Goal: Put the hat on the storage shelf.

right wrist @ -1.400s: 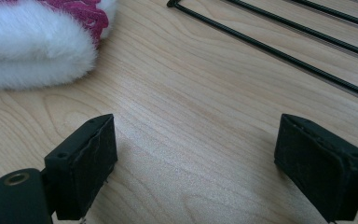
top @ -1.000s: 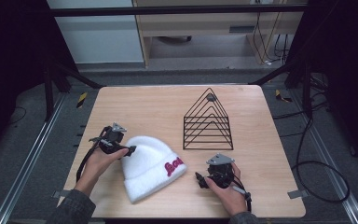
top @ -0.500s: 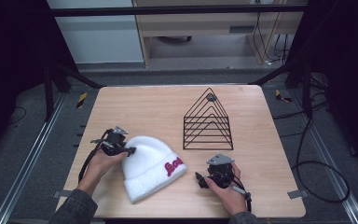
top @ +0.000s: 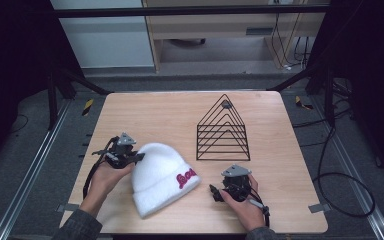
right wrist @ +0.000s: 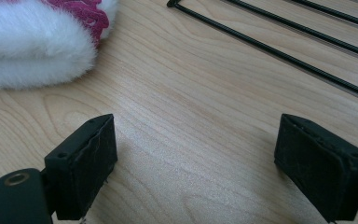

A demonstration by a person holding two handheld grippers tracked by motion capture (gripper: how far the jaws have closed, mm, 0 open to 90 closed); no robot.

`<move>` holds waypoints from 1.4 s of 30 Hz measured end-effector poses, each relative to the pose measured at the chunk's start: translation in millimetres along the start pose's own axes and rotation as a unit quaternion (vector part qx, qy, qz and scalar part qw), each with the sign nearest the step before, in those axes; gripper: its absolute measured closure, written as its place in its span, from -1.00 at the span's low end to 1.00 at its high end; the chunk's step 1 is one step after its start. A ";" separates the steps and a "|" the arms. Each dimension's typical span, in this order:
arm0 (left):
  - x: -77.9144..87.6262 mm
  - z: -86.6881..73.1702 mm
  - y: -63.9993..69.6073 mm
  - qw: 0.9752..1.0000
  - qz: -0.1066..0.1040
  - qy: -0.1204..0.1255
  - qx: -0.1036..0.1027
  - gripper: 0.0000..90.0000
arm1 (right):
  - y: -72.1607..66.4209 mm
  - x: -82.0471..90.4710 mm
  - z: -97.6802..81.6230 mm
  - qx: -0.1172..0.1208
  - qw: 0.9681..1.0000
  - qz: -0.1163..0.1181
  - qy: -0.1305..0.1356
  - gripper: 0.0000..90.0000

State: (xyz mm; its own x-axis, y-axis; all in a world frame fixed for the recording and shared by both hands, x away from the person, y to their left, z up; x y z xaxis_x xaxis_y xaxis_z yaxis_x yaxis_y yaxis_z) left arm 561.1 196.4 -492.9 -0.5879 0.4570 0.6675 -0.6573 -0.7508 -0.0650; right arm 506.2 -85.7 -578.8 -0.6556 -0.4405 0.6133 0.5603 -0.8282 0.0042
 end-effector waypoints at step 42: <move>117.9 174.3 42.3 0.979 0.013 0.091 -0.181 0.81 | -2.8 27.8 13.0 0.018 0.999 0.019 0.030 -0.46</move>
State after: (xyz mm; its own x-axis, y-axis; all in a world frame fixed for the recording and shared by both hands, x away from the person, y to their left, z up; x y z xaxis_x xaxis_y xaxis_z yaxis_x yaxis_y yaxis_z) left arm 546.2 135.4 -287.7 -0.6597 0.5423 0.5202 -0.7454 -0.5600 -0.3615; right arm 493.0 -91.1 -551.5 -0.6624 -0.4922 0.5648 0.6028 -0.7978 0.0118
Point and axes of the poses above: each handheld gripper's, and its own axes: x roughly backward along the jaws, z roughly out of its top, y roughly to its right, the point moved 10 cm from there along -x, roughly forward along the jaws, and after that the axes turned 4 degrees about y, right-handed, at the moved point
